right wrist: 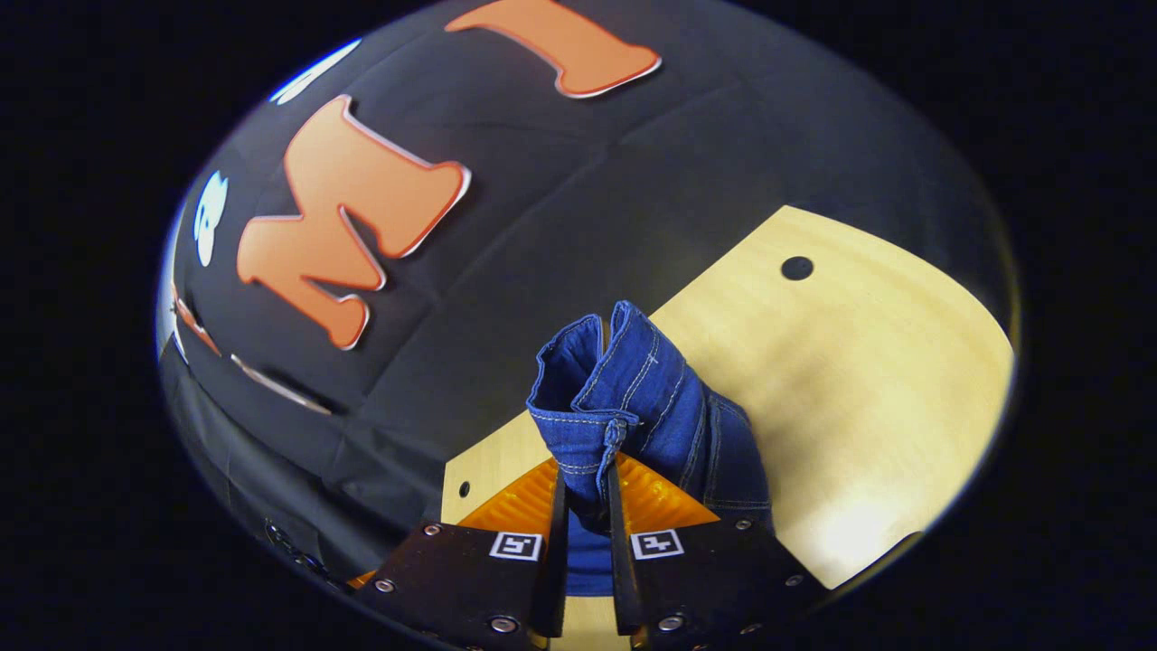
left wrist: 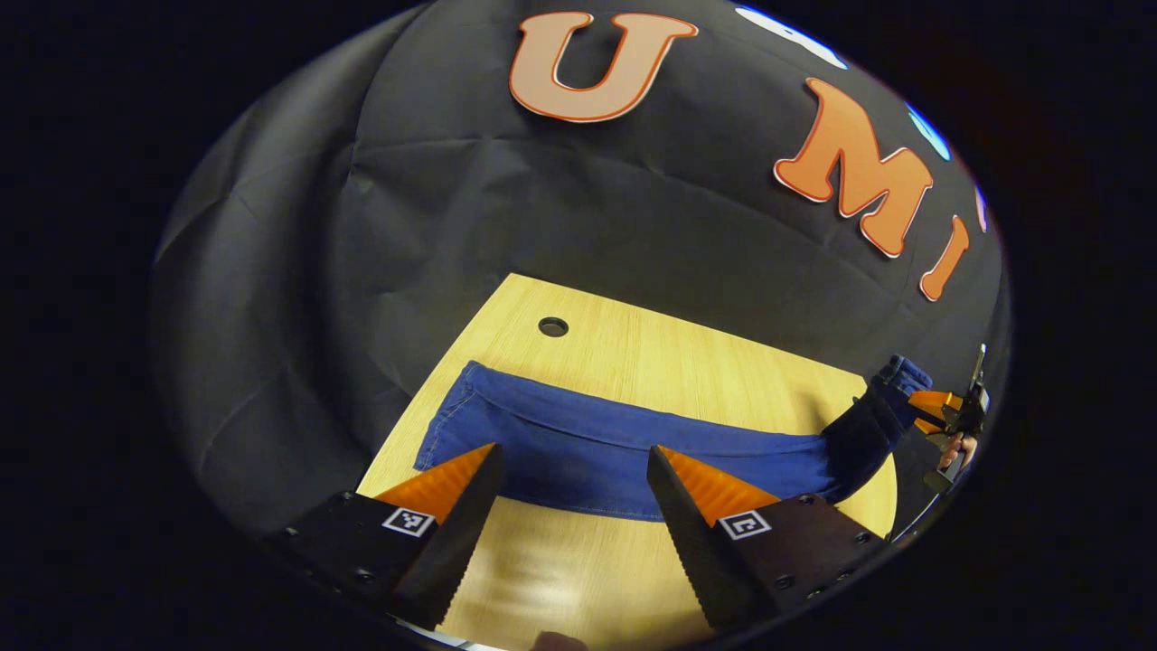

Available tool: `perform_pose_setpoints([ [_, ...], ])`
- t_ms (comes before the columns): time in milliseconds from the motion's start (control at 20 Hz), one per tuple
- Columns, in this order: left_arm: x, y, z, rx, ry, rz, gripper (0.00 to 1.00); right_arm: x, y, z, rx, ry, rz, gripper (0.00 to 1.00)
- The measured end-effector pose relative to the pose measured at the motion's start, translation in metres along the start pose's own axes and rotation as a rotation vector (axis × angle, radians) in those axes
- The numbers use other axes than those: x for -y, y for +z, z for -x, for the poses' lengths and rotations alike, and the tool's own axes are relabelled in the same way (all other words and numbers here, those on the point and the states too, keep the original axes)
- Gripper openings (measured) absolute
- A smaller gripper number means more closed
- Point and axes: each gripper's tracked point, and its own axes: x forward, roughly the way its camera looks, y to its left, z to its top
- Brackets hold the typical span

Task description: Grasp the waist and the cuffs of the jeans and fold them to make the two legs overlap; first hold the waist and fold one-third of the jeans toward the cuffs, then hold the cuffs and fold the remaining one-third in the same direction to finish folding.

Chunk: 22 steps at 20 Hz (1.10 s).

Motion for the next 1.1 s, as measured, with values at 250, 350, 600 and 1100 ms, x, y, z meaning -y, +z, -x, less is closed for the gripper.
perform_pose_setpoints([
  [250,-0.004,0.002,-0.001,0.005,0.018,0.037,0.98,-0.038,-0.046,-0.016,-0.084,0.028,0.059,0.22],
  [350,-0.006,0.002,-0.002,0.001,0.030,0.053,0.98,-0.046,-0.061,-0.020,-0.110,0.035,0.080,0.22],
  [600,-0.008,-0.001,-0.002,-0.021,0.041,0.089,0.98,-0.062,-0.096,-0.037,-0.132,0.010,0.149,0.22],
  [1100,-0.007,-0.009,-0.002,-0.107,0.026,0.158,0.98,-0.053,-0.160,-0.051,-0.256,-0.129,0.218,0.22],
])
